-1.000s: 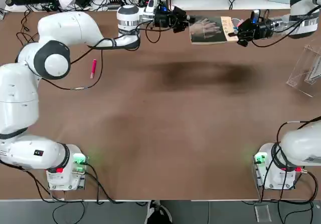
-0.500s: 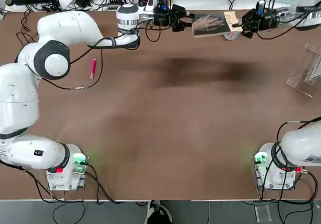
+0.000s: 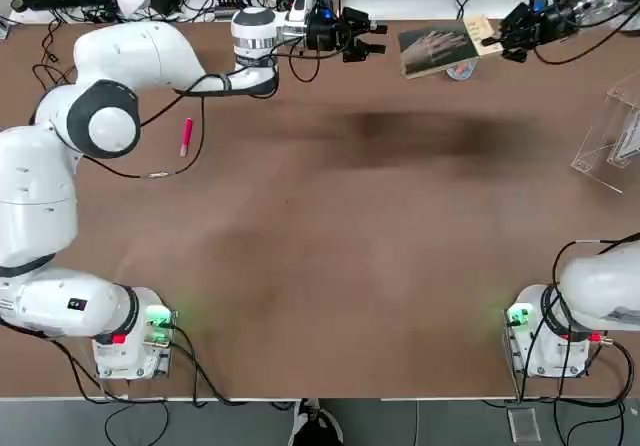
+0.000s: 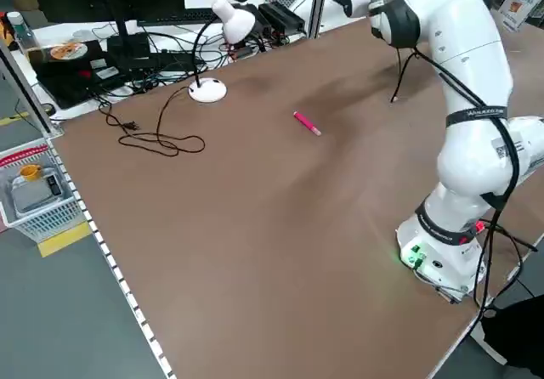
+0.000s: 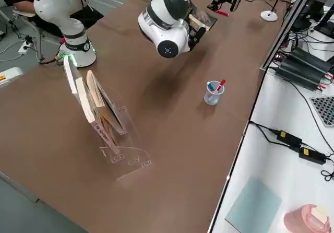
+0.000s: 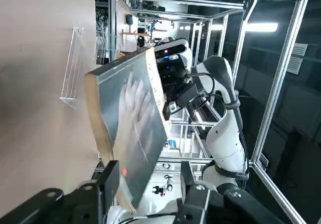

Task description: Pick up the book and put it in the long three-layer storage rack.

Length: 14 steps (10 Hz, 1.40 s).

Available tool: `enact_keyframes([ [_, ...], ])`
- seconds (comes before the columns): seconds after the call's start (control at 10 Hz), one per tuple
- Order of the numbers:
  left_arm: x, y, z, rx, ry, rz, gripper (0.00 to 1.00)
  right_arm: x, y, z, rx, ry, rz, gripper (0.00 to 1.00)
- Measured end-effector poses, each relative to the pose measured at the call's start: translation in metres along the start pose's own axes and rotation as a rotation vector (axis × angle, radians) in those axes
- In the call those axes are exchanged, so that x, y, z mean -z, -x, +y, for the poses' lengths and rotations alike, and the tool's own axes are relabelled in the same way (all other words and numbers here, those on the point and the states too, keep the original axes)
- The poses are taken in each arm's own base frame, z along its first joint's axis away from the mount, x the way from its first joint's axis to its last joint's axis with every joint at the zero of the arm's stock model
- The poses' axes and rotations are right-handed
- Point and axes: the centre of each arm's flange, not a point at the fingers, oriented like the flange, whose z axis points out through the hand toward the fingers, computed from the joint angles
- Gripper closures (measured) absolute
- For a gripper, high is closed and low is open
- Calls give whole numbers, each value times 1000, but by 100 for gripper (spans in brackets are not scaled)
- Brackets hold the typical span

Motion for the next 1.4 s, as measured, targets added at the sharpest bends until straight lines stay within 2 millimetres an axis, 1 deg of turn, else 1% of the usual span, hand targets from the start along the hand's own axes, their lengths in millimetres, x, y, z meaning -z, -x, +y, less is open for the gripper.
enact_keyframes([
  [0.2,8,-5,7,-41,-49,13,51,23,4,-8,4,69,20,85],
  [0.3,13,-7,11,-82,-108,16,51,35,6,-8,-6,98,35,85],
  [0.5,23,-12,21,-156,-231,12,51,62,11,-4,-36,137,71,85],
  [0.7,34,-14,33,-178,-330,-3,51,84,17,0,-86,181,102,85],
  [0.8,40,-15,40,-164,-370,-3,51,91,20,-1,-121,199,115,85],
  [1.0,46,-15,53,-129,-447,-1,51,99,26,-8,-191,226,140,85],
  [1.2,45,-12,67,-108,-536,-2,51,105,34,-13,-260,245,162,85],
  [1.4,43,-8,79,-105,-625,-2,51,117,42,-10,-336,255,184,85],
])
